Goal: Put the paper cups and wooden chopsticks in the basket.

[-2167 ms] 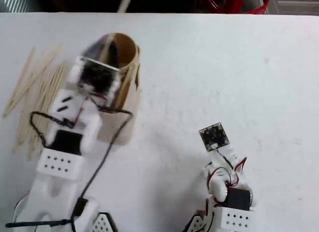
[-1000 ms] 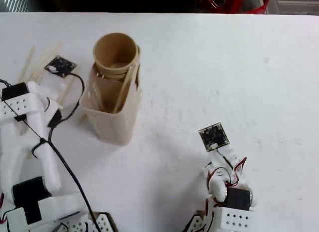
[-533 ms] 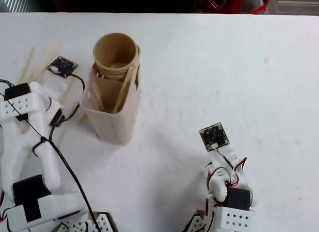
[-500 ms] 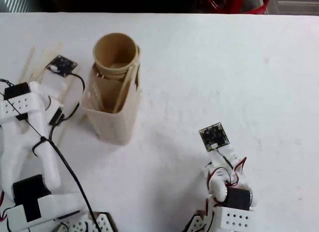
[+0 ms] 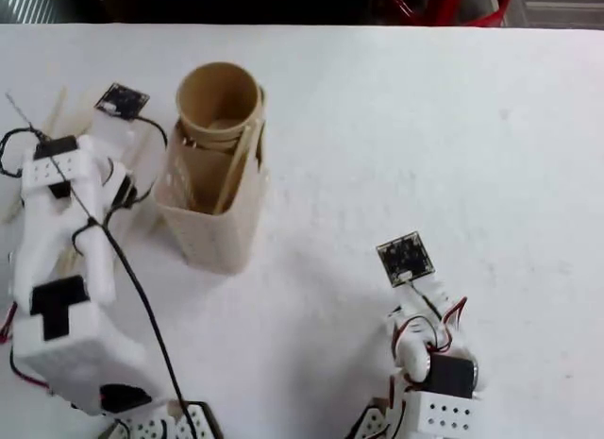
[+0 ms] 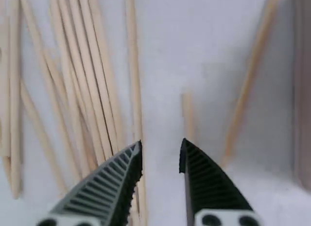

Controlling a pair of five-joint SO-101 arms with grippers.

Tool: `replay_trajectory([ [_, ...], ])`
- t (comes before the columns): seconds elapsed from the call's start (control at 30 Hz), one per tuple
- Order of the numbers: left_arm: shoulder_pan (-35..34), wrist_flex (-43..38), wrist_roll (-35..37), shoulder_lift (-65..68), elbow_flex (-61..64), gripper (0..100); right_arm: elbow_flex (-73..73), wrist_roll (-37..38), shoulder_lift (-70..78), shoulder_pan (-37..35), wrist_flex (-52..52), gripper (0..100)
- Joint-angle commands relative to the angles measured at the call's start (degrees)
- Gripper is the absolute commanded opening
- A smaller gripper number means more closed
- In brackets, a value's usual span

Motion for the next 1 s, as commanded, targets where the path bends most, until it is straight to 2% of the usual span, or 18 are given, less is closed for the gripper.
replay_trajectory([
  [0.0, 1.1, 0.6, 7.2, 5.3, -11.5, 15, 0.5, 0.2, -0.5, -0.2, 0.4, 1.9],
  [0.07, 2.6, 2.3, 13.1, 8.5, -17.7, 15, 0.5, 0.2, -0.5, -0.2, 0.4, 1.9],
  [0.2, 6.0, 10.5, 23.6, 13.6, -28.8, 15, 0.5, 0.2, -0.5, -0.2, 0.4, 1.9],
  [0.4, 0.7, 11.5, 24.2, 20.2, -33.6, 15, 0.5, 0.2, -0.5, -0.2, 0.4, 1.9],
  [0.47, -0.4, 11.5, 21.3, 21.1, -34.2, 15, 0.5, 0.2, -0.5, -0.2, 0.4, 1.9],
  [0.6, -0.7, 12.7, 7.8, 21.9, -33.8, 15, 0.5, 0.2, -0.5, -0.2, 0.4, 1.9],
  [0.67, -0.9, 14.7, 3.7, 22.1, -33.7, 15, 0.5, 0.2, -0.5, -0.2, 0.4, 1.9],
  [0.8, -1.6, 16.3, -0.7, 22.2, -33.6, 15, 0.5, 0.2, -0.5, -0.2, 0.4, 1.9],
  [0.97, -2.5, 15.9, -2.5, 28.0, -34.2, 15, 0.5, 0.2, -0.5, -0.2, 0.4, 1.9],
])
